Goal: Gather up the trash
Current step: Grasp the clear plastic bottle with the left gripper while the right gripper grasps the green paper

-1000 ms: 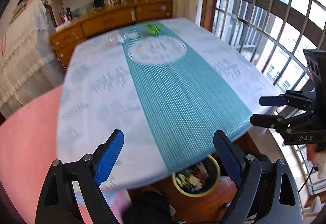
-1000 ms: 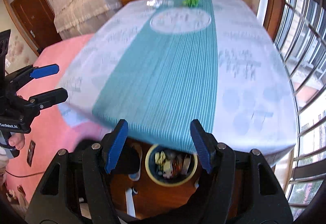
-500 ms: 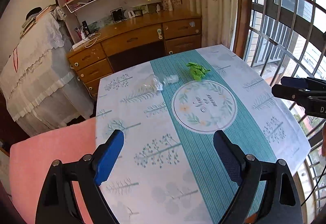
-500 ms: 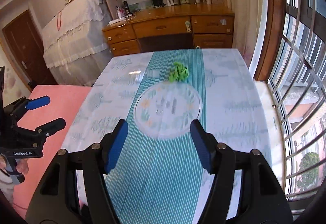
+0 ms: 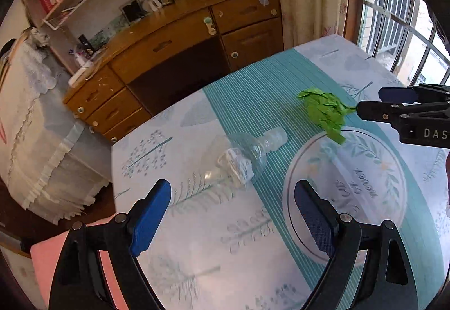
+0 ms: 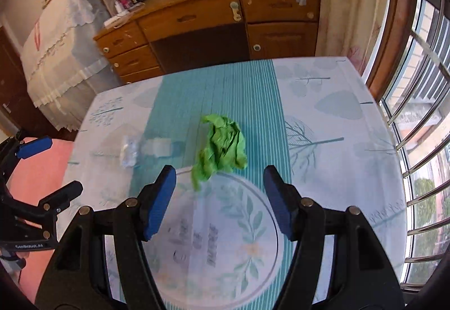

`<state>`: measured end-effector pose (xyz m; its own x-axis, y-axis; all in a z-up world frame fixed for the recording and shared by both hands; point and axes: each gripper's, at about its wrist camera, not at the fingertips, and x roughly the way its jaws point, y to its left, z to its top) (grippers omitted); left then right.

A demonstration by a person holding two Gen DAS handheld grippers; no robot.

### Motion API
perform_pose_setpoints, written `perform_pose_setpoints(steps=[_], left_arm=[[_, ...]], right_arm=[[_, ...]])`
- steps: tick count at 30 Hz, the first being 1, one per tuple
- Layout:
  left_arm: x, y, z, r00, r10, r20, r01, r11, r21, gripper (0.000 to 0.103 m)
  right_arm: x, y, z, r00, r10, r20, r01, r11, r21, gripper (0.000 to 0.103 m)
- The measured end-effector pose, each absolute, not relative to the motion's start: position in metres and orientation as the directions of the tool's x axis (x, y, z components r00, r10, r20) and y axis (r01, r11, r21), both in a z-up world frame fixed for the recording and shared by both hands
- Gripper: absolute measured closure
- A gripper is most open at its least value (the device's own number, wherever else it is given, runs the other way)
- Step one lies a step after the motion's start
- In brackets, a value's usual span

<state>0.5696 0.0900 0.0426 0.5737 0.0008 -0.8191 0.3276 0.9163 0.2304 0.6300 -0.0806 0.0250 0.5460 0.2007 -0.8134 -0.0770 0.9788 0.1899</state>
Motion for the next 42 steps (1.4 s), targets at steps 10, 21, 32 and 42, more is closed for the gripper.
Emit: perform_pose_setpoints(steps=[10, 21, 32, 42], left_arm=[[0.651, 0.092, -0.021, 0.518, -0.037, -0.854, 0.458, 0.856, 0.241, 0.012], [0.686, 0.089, -0.055, 0.476, -0.095, -0.874, 0.503, 0.845, 0.182, 0.012], [0.663, 0.056, -0.074, 0.478, -0.124, -0.87, 0.55, 0.814, 0.186, 0.022], [0.58, 0.052, -0.072, 0.515, -0.103, -0.851, 0.472, 0.863, 0.181, 0.023]], right_arm=[[0.69, -0.087, -0.041, 0.515, 0.241, -0.823, -0.065, 0.968, 0.242, 0.041], [0.692, -0.078, -0.057, 0.527, 0.283, -0.802, -0.127, 0.959, 0.255, 0.041], [0.663, -0.068, -0.058, 0.5, 0.299, -0.813, -0.171, 0.954, 0.245, 0.068], [0.59, -0.081, -0.049, 0.458, 0.362, -0.812, -0.193, 0.932, 0.307, 0.071]])
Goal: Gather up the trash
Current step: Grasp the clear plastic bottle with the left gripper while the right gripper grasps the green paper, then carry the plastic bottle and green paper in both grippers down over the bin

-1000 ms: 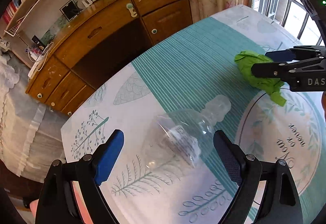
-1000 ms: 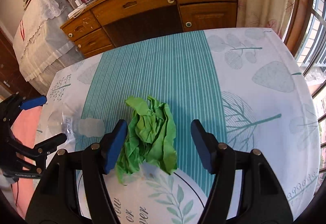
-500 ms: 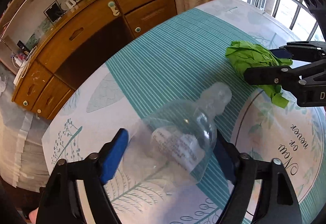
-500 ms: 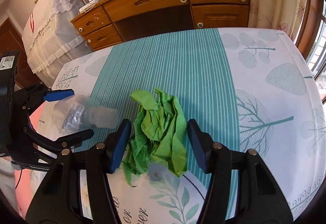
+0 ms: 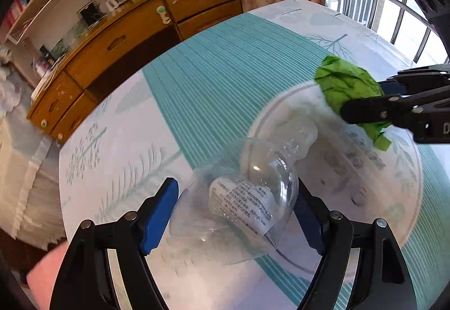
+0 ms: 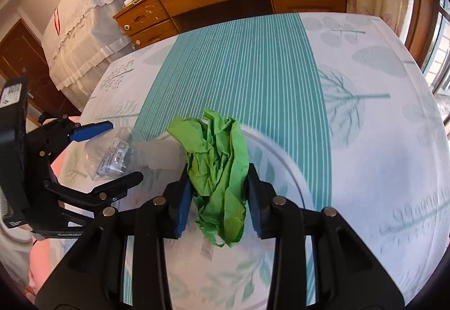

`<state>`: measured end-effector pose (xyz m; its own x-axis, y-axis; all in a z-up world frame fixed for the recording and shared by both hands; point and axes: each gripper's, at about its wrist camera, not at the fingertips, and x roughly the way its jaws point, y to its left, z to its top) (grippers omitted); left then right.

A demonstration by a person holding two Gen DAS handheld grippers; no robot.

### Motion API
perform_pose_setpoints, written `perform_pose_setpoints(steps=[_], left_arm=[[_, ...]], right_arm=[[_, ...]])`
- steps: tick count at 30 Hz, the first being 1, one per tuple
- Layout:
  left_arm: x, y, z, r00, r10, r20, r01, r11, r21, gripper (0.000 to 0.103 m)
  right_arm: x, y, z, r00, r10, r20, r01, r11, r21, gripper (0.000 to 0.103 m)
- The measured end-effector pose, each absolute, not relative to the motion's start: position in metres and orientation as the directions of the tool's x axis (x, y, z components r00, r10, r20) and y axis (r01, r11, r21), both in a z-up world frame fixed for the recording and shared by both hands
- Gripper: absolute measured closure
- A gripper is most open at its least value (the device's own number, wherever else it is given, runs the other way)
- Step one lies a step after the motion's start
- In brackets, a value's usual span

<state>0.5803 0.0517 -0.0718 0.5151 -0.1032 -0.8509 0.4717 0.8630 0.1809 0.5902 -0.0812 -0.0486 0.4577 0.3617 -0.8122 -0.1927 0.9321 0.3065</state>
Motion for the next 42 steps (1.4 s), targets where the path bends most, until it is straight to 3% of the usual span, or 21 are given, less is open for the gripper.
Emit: perform_pose_setpoints(steps=[11, 24, 33, 42], left_arm=[[0.4, 0.072, -0.029, 0.558, -0.132, -0.819, 0.365, 0.926, 0.099, 0.023], [0.175, 0.047, 0.011, 0.573, -0.212, -0.792, 0.389, 0.92, 0.036, 0.023], [0.067, 0.032, -0.036, 0.514, -0.251, -0.82, 0.38, 0.924, -0.044, 0.023], [0.008, 0.02, -0.125, 0.405, -0.283, -0.869, 0.376, 0.918, -0.123, 0.023]], right_arm=[[0.435, -0.108, -0.005, 0.434, 0.455, -0.777, -0.212, 0.89, 0.402, 0.071], [0.233, -0.106, 0.037, 0.408, 0.56, -0.721, -0.281, 0.828, 0.485, 0.071], [0.119, -0.114, 0.011, 0.371, 0.554, -0.745, -0.289, 0.831, 0.475, 0.071], [0.056, -0.124, -0.059, 0.305, 0.505, -0.807, -0.233, 0.862, 0.451, 0.071]])
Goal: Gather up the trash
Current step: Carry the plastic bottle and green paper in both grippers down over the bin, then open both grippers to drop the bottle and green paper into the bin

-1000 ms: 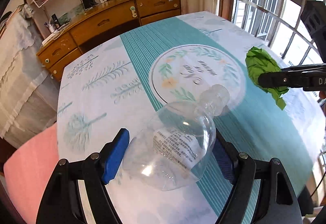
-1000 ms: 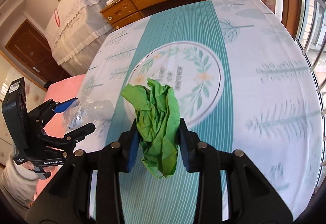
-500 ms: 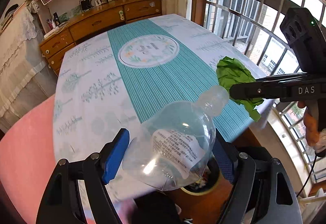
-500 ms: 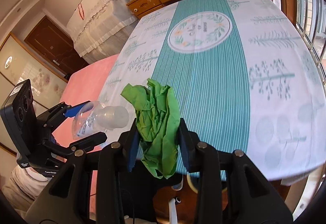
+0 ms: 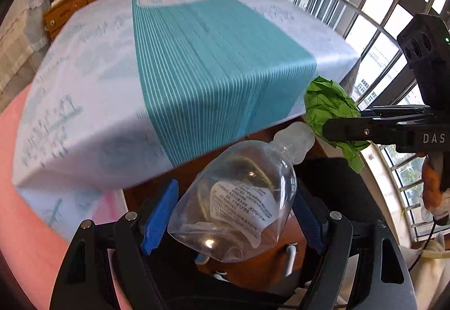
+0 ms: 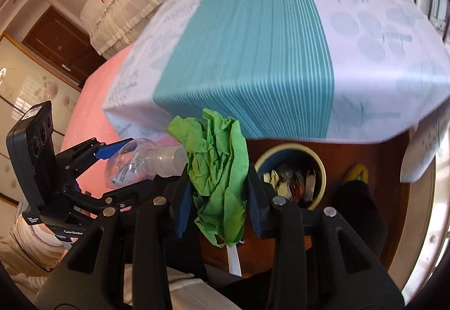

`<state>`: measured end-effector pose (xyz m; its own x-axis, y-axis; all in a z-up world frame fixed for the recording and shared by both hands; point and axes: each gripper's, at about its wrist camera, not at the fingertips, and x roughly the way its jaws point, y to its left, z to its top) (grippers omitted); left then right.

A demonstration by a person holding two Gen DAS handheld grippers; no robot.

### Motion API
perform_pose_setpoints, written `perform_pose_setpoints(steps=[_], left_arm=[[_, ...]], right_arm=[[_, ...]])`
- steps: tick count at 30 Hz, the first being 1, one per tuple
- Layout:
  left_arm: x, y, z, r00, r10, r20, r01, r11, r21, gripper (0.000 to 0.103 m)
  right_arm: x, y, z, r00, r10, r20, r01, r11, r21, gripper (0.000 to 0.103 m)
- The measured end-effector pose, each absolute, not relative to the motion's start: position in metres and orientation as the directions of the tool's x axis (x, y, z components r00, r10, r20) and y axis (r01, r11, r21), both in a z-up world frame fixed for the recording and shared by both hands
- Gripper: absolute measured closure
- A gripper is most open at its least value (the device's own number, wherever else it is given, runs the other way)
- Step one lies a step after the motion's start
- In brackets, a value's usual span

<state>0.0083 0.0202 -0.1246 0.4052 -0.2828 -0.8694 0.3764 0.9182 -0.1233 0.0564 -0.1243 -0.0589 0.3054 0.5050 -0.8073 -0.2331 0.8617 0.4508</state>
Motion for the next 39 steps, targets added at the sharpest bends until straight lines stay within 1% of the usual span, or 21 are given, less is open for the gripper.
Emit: perform_pose_setpoints(steps=[6, 13, 19, 23, 27, 34, 36, 39], left_arm=[[0.001, 0.012, -0.176, 0.374, -0.268, -0.888, 0.348, 0.928, -0.134, 0.025], [0.004, 0.0, -0.228, 0.352, -0.271, -0.896, 0.309, 0.937, -0.162, 0.026], [0.026, -0.012, -0.28, 0.323, -0.222, -0.92, 0.295, 0.947, -0.125, 0.026], [0.036, -0.025, -0.319, 0.308, -0.16, -0.938, 0.289, 0.955, -0.068, 0.026], [0.055, -0.033, -0.351, 0.287, -0.128, -0.949, 0.276, 0.96, -0.046, 0.026], [0.056, -0.04, -0.4, 0.231, -0.121, -0.965, 0.255, 0.965, -0.06, 0.026], [0.059, -0.04, -0.409, 0.219, -0.122, -0.968, 0.248, 0.966, -0.065, 0.026], [0.068, -0.037, -0.406, 0.207, -0.142, -0.968, 0.237, 0.967, -0.091, 0.026]], right_arm=[[0.047, -0.133, -0.12, 0.259, 0.449, -0.855, -0.149, 0.894, 0.423, 0.071], [0.059, -0.135, -0.178, 0.24, 0.421, -0.875, -0.086, 0.907, 0.413, 0.071], [0.087, -0.13, -0.243, 0.221, 0.383, -0.897, -0.029, 0.922, 0.386, 0.071], [0.099, -0.133, -0.286, 0.2, 0.353, -0.914, 0.019, 0.931, 0.364, 0.071], [0.105, -0.141, -0.325, 0.176, 0.316, -0.932, 0.052, 0.943, 0.33, 0.071], [0.113, -0.159, -0.365, 0.155, 0.322, -0.934, 0.145, 0.928, 0.344, 0.07], [0.116, -0.162, -0.37, 0.157, 0.329, -0.931, 0.161, 0.922, 0.352, 0.069], [0.119, -0.165, -0.378, 0.141, 0.343, -0.929, 0.174, 0.915, 0.364, 0.064]])
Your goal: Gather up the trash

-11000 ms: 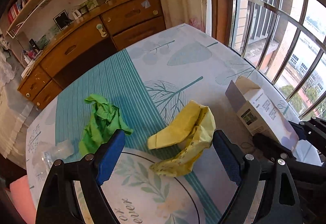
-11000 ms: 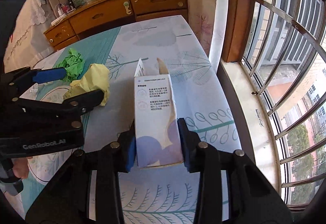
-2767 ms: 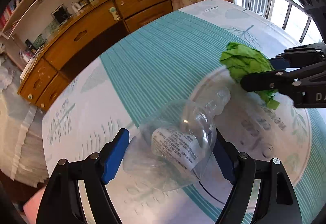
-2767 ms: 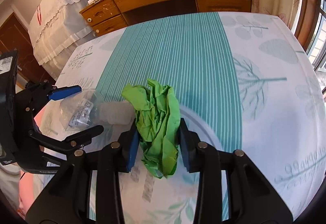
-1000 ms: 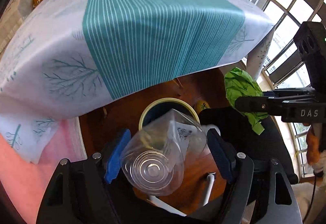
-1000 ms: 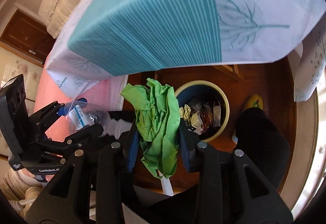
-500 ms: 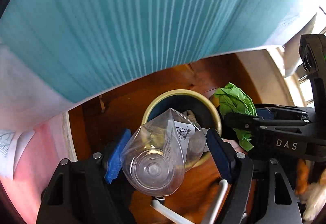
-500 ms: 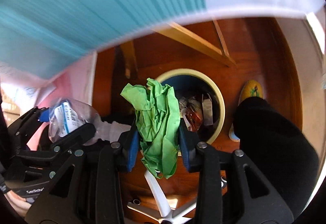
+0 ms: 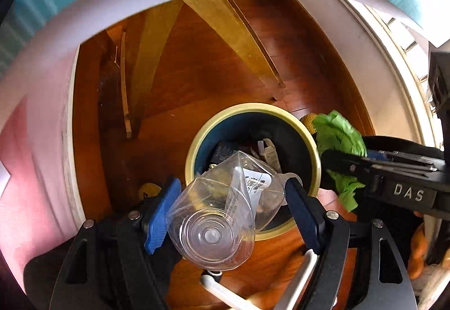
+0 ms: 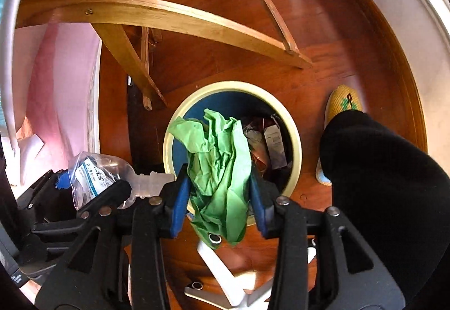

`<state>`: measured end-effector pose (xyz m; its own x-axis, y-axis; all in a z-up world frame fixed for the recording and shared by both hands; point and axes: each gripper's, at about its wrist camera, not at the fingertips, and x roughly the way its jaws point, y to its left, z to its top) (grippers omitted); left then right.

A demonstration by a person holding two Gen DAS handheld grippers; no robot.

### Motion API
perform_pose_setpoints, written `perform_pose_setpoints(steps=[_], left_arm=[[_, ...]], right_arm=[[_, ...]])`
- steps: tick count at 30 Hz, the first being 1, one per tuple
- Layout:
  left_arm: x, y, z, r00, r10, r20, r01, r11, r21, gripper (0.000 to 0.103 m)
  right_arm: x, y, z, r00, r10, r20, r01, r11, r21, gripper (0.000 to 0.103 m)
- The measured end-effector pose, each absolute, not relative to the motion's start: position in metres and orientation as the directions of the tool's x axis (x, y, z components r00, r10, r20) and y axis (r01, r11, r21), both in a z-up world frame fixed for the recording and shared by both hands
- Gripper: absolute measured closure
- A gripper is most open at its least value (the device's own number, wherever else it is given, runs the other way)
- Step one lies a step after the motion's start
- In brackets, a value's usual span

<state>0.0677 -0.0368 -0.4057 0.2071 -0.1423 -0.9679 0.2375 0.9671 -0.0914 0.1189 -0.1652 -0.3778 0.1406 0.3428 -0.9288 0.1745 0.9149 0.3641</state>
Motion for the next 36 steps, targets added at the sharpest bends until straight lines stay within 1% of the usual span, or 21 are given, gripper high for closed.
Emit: perform_pose_setpoints(steps=[4, 5, 8, 9, 10, 11, 18, 36], left_arm=[[0.079, -0.03, -0.406, 0.184, -0.157, -0.97, 0.215, 0.97, -0.116, 0.026], [0.08, -0.029, -0.408, 0.174, -0.161, -0.972, 0.205, 0.971, -0.124, 0.026], [0.086, -0.026, -0.411, 0.147, -0.17, -0.974, 0.183, 0.973, -0.142, 0.025], [0.089, -0.025, -0.411, 0.146, -0.168, -0.975, 0.18, 0.974, -0.141, 0.02], [0.089, -0.024, -0.412, 0.145, -0.166, -0.975, 0.174, 0.975, -0.141, 0.013], [0.089, -0.024, -0.412, 0.142, -0.172, -0.975, 0.17, 0.974, -0.147, 0.011], [0.084, -0.028, -0.408, 0.153, -0.178, -0.972, 0.172, 0.973, -0.151, 0.008], [0.082, -0.019, -0.402, 0.166, -0.153, -0.974, 0.141, 0.981, -0.13, 0.008]], right_arm=[[0.121, -0.17, -0.384, 0.119, 0.352, -0.928, 0.197, 0.908, 0.37, 0.047], [0.121, -0.171, -0.384, 0.122, 0.35, -0.929, 0.199, 0.908, 0.369, 0.044], [0.12, -0.17, -0.381, 0.127, 0.339, -0.932, 0.199, 0.912, 0.359, 0.041], [0.12, -0.17, -0.381, 0.126, 0.335, -0.934, 0.199, 0.913, 0.355, 0.041], [0.119, -0.17, -0.38, 0.126, 0.331, -0.935, 0.199, 0.915, 0.351, 0.039], [0.119, -0.169, -0.378, 0.127, 0.325, -0.937, 0.2, 0.917, 0.345, 0.037], [0.118, -0.166, -0.374, 0.139, 0.285, -0.948, 0.177, 0.935, 0.307, 0.034], [0.118, -0.161, -0.365, 0.163, 0.241, -0.957, 0.134, 0.955, 0.263, 0.03]])
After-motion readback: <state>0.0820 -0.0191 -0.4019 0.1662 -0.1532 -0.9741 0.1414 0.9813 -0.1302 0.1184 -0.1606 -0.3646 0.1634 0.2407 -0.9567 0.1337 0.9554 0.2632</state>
